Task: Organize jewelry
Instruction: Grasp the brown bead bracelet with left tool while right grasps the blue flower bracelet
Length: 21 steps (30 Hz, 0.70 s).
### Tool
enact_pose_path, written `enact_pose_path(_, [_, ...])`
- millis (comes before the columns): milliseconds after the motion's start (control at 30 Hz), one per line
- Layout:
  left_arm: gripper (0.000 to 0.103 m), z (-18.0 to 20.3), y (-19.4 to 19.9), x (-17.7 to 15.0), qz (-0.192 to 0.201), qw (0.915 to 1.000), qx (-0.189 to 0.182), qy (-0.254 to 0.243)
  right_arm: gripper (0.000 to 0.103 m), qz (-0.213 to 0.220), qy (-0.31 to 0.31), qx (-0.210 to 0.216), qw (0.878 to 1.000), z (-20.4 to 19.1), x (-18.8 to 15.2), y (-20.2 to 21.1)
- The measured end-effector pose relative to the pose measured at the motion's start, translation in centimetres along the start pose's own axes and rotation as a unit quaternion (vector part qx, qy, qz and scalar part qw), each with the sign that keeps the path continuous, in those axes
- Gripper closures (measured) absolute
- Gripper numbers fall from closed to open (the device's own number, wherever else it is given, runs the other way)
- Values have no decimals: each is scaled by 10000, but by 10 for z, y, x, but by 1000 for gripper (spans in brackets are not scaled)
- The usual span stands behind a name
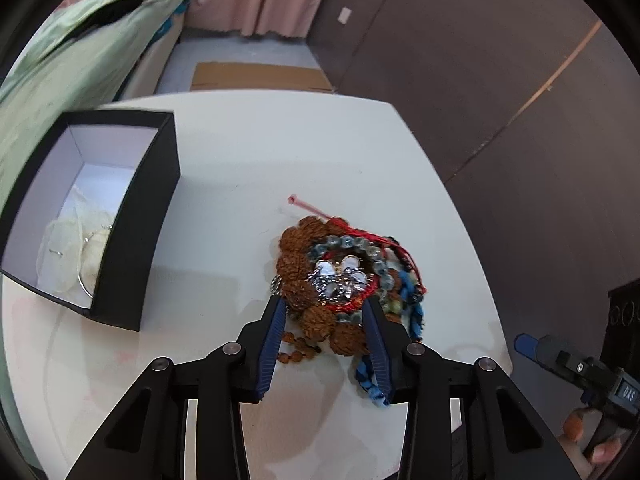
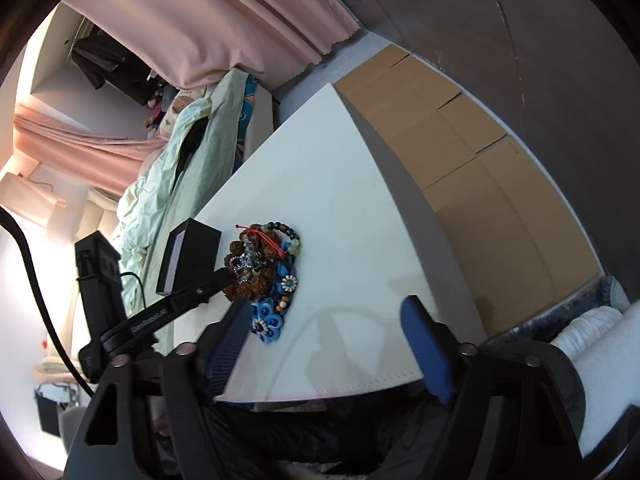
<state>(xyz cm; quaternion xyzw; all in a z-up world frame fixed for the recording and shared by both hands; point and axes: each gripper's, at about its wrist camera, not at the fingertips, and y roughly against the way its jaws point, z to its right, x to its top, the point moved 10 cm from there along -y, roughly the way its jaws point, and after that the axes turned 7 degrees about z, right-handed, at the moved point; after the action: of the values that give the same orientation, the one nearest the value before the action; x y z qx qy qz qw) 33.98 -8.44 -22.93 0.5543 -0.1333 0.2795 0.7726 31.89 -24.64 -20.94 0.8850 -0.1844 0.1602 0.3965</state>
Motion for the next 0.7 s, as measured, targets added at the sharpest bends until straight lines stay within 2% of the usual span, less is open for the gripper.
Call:
enact_pose_path(100, [65,-4,-6,-1,-83,9996,-70,268,28,-50,-49,100,9999,-4,0,-6])
enact_pose_path(167, [66,-4,-6,-1,-86,9996,-44,280,28,-92,-86,159,9998,-7,-1,-11])
enact_pose_path(200, [75,-3,-5,1,-43,9997,7,231,28,-104,-86,161,9998,-9,-2,-12])
enact_pose_path(233, [79,-2,-4,2,-24,9998,34,196,28,-120,-85,175,9997,-11,-2,-14])
enact_pose_path(400, [81,8,13,10,171,9998,-70,-17,29,-144,-131,307,9993,-17,2,-19])
enact_pose_path(433, [84,10,17,11,210,9997,-108,-47,29,-143,-141,318,9993,-18,3,-20])
enact_pose_path(700, [85,34,54,29,561,9971,-382,-352,30,-161,-202,387,9989,-25,4,-25])
